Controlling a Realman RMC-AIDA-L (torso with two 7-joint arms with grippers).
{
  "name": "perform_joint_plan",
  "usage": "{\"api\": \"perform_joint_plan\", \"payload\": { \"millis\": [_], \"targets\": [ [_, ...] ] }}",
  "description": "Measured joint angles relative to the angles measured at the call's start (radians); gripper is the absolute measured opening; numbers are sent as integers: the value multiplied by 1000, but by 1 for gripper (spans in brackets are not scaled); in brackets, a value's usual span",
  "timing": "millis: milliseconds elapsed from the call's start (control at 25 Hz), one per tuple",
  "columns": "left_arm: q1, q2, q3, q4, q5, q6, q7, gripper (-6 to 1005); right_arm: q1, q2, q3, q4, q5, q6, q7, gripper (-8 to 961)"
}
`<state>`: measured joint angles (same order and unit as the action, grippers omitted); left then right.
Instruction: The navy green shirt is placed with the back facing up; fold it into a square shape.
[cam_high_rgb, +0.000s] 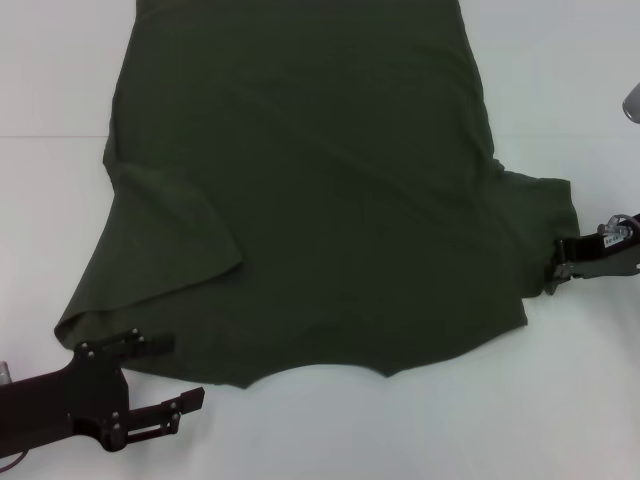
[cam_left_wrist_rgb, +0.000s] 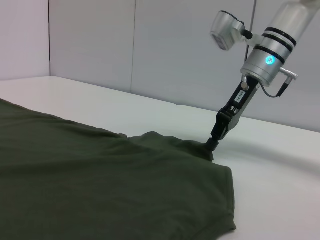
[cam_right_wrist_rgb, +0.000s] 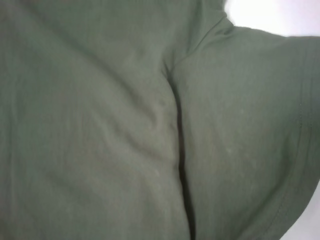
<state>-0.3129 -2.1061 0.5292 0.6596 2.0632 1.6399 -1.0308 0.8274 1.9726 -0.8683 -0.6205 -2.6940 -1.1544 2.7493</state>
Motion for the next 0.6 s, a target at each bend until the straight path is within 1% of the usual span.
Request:
{"api": "perform_joint_plan", "payload": {
  "millis": [200, 440, 600],
  "targets": [
    [0, 0, 0, 0, 0, 0, 0, 777, 2, -2, 0, -1, -14, 1, 0, 15],
    [0, 0, 0, 0, 0, 0, 0, 777, 6, 1, -3, -6, -37, 2, -2, 13],
    [0, 0, -4, -1, 0, 0, 0, 777, -8, 6, 3, -50, -33, 2, -9, 12]
  ]
}}
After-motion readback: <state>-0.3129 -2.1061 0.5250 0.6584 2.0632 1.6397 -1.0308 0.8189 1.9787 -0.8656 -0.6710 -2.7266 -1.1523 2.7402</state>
